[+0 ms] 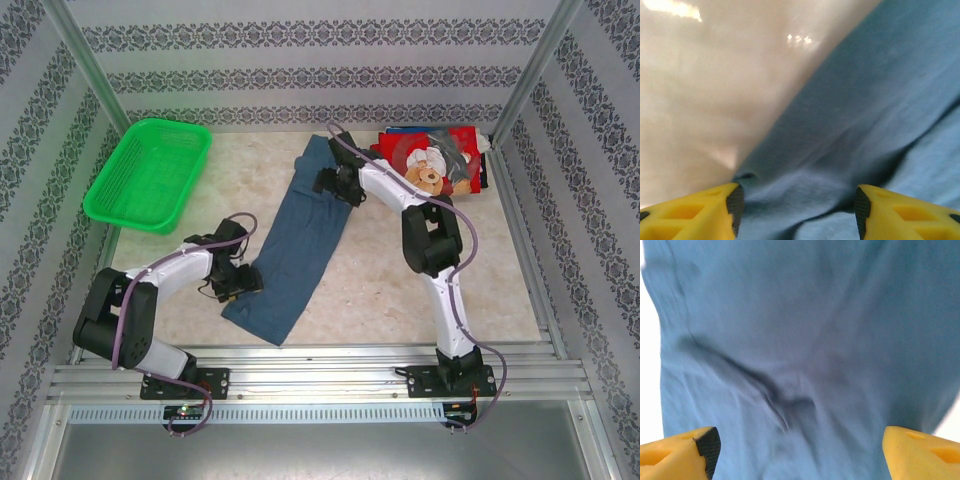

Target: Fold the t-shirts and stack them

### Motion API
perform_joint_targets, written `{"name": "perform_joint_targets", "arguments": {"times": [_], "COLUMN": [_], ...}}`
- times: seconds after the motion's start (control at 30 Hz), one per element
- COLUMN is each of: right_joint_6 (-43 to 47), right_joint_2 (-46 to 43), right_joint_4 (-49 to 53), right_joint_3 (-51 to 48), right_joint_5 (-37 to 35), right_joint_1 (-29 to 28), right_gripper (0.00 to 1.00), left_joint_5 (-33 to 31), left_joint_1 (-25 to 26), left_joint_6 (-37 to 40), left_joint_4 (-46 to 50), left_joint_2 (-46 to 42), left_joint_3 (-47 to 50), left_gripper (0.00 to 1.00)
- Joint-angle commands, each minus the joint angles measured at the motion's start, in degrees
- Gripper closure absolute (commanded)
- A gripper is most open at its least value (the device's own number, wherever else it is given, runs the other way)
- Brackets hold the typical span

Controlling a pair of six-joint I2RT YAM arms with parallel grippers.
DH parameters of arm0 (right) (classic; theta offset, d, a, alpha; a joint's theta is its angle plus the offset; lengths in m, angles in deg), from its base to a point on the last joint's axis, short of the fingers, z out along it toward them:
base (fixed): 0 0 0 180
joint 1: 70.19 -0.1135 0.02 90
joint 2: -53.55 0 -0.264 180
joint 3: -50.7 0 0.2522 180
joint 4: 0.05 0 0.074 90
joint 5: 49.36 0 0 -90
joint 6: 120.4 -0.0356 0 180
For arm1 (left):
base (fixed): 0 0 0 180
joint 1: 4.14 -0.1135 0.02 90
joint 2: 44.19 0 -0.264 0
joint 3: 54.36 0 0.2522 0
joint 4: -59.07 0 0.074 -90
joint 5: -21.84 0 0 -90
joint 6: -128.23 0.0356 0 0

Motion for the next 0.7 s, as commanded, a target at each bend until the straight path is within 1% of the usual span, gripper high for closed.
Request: {"name": "perform_joint_targets", "arguments": {"times": [0.0,0.07,0.17,0.37,0.6,0.67], "right_joint_6": [2.27,2.47,2.53,3.87,2.32,1.14], "right_joint_2": [5.62,8.56,11.86,19.50,22.44,23.83], "right_joint_4": [9.34,11.29,11.59,14.21,5.75,3.89], "right_joint_3": [9.96,13.33,16.68,26.29,26.73,28.24], "right_joint_5": [-3.58,-4.20,-3.29,0.14,9.43,11.71], "right_joint_1": [0.25,0.36,0.62,0.94,0.50,0.24], "right_gripper": [0.16,0.16,0.16,0.16,0.16,0.15], "left_joint_5": [-0.39,0.29,1.55,5.00,8.88,9.54], "left_joint_1": [-0.75,-0.77,-0.71,-0.63,-0.54,-0.14], "left_joint_6": [0.54,-0.10,-1.15,-3.35,-6.73,-7.67], "left_joint_4": [-3.19,-3.61,-3.71,-5.43,-6.14,-5.87], "left_joint_2": [1.24,1.87,1.53,0.99,-2.26,-3.71], "left_joint_3": [2.97,3.21,3.96,7.10,10.50,11.69], "left_gripper": [0.38,0.39,0.39,0.38,0.38,0.38]}}
